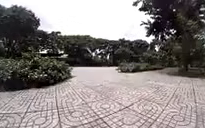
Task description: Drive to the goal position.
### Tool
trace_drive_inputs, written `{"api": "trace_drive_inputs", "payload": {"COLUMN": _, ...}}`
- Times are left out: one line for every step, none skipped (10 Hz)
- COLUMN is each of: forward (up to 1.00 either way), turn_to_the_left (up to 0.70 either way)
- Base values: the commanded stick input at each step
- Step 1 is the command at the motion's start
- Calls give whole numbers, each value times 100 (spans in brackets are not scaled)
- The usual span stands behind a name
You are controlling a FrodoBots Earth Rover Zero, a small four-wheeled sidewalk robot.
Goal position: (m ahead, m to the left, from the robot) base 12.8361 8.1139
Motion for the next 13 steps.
{"api": "trace_drive_inputs", "payload": {"forward": 70, "turn_to_the_left": 0}}
{"api": "trace_drive_inputs", "payload": {"forward": 70, "turn_to_the_left": 0}}
{"api": "trace_drive_inputs", "payload": {"forward": 70, "turn_to_the_left": 0}}
{"api": "trace_drive_inputs", "payload": {"forward": 70, "turn_to_the_left": -6}}
{"api": "trace_drive_inputs", "payload": {"forward": 70, "turn_to_the_left": -22}}
{"api": "trace_drive_inputs", "payload": {"forward": 70, "turn_to_the_left": -5}}
{"api": "trace_drive_inputs", "payload": {"forward": 70, "turn_to_the_left": 0}}
{"api": "trace_drive_inputs", "payload": {"forward": 70, "turn_to_the_left": 0}}
{"api": "trace_drive_inputs", "payload": {"forward": 70, "turn_to_the_left": 0}}
{"api": "trace_drive_inputs", "payload": {"forward": 70, "turn_to_the_left": 0}}
{"api": "trace_drive_inputs", "payload": {"forward": 70, "turn_to_the_left": 0}}
{"api": "trace_drive_inputs", "payload": {"forward": 70, "turn_to_the_left": 0}}
{"api": "trace_drive_inputs", "payload": {"forward": 70, "turn_to_the_left": 0}}
